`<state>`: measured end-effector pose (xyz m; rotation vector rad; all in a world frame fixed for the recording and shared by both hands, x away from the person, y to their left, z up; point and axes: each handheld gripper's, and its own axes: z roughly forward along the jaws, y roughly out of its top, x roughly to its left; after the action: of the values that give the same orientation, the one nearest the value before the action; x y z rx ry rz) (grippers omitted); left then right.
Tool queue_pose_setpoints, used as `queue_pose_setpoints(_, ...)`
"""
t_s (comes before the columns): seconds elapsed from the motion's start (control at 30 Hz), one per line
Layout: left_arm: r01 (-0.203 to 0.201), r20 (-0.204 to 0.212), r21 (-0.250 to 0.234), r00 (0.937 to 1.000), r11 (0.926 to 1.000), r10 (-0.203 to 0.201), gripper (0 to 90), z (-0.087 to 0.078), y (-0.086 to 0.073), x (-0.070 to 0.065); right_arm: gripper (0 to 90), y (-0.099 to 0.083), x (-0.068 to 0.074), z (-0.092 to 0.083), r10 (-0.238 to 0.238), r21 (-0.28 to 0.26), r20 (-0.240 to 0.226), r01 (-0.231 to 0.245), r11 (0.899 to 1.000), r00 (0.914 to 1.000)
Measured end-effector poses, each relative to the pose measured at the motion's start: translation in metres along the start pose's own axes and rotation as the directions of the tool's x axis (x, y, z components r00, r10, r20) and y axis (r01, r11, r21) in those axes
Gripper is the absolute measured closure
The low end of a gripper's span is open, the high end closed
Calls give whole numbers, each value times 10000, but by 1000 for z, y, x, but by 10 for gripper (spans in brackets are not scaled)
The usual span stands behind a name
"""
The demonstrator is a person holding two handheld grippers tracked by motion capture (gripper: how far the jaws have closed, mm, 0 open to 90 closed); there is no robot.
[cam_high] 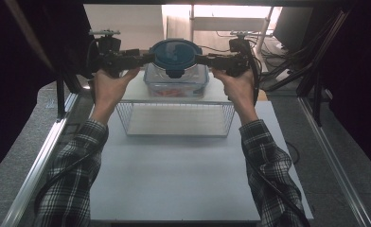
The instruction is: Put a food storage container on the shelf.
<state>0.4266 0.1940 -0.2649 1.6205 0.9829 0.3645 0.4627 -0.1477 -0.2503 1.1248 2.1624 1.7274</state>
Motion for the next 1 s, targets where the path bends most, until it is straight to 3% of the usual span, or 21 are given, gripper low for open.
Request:
queue_pose_setpoints(0.13,-446,63,192,9990,9988,445,145,-7,-16,-7,174,-15,6,-12,-748,81,135,747,9972,9971)
queue_pose_setpoints(0.47,-1175,539,817,9921,9897,1133,70,-14,-63,-21,91,-54,14,-33,-1443,289,-214,1449,9890,9893)
queue_pose_setpoints(0.7,-1428,995,889,9860,9858,1338,53,-22,-93,-35,60,-82,25,-38,-2090,607,-164,2096,9759,9778)
queue_pose_setpoints(0.83,-1296,1226,847,9853,9879,1188,46,-26,-113,-41,44,-99,31,-38,-2282,905,-274,2298,9690,9732)
queue_pose_setpoints(1.0,-1334,1229,1265,9854,9830,1179,45,-26,-139,-44,32,-122,36,-37,-2382,1196,-386,2412,9631,9704)
